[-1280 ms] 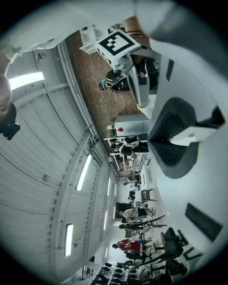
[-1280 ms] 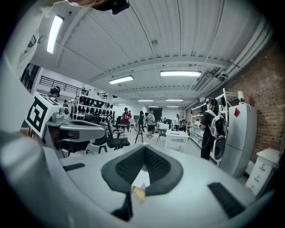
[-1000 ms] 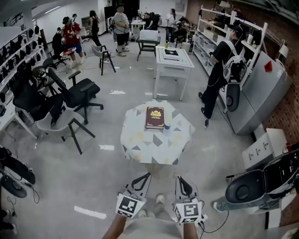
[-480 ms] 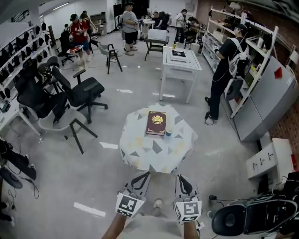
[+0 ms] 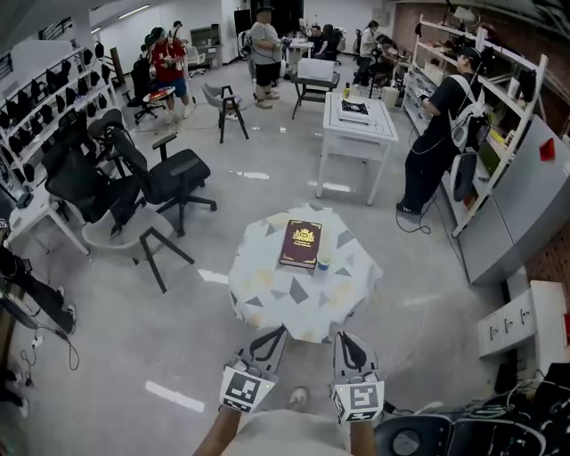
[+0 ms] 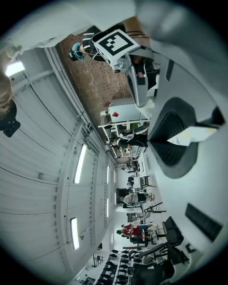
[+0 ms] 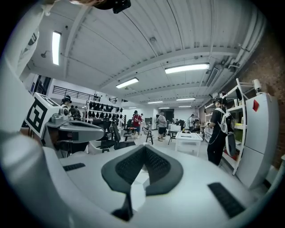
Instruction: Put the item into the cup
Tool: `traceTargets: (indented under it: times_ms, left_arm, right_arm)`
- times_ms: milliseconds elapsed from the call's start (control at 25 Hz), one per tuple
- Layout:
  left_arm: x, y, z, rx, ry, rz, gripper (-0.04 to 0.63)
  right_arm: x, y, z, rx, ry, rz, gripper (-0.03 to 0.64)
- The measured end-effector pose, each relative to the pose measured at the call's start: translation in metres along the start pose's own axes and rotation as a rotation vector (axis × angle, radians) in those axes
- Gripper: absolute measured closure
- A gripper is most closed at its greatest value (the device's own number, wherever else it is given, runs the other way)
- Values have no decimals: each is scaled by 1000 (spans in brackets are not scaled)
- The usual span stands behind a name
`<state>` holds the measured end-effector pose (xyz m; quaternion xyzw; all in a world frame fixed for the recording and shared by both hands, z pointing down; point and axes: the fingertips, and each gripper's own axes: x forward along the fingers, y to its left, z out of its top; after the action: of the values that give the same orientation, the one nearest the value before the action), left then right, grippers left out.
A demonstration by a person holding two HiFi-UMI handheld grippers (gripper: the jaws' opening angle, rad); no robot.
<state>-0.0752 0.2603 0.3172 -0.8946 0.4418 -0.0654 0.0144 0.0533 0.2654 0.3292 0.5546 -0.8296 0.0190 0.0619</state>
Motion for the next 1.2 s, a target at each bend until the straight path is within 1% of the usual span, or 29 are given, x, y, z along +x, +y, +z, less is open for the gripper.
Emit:
traceTargets:
  times_ms: [440, 640, 800, 1000, 1200]
  left_arm:
    - [32, -14, 0, 6, 21, 54, 583]
    - [51, -16, 6, 26, 0, 49, 583]
    - [63, -17, 6, 21, 6, 43, 583]
    - [80, -17, 10, 35, -2, 19, 583]
    - [94, -8, 11, 45, -25, -1, 583]
  right_arm:
    - [7, -42, -5, 21, -11, 39, 611]
    - [15, -58, -6, 22, -22, 37, 611]
    - [21, -67, -2, 23, -36, 34, 611]
    - [25, -78, -3, 33, -39, 11, 611]
    - [38, -85, -3, 31, -37, -12, 611]
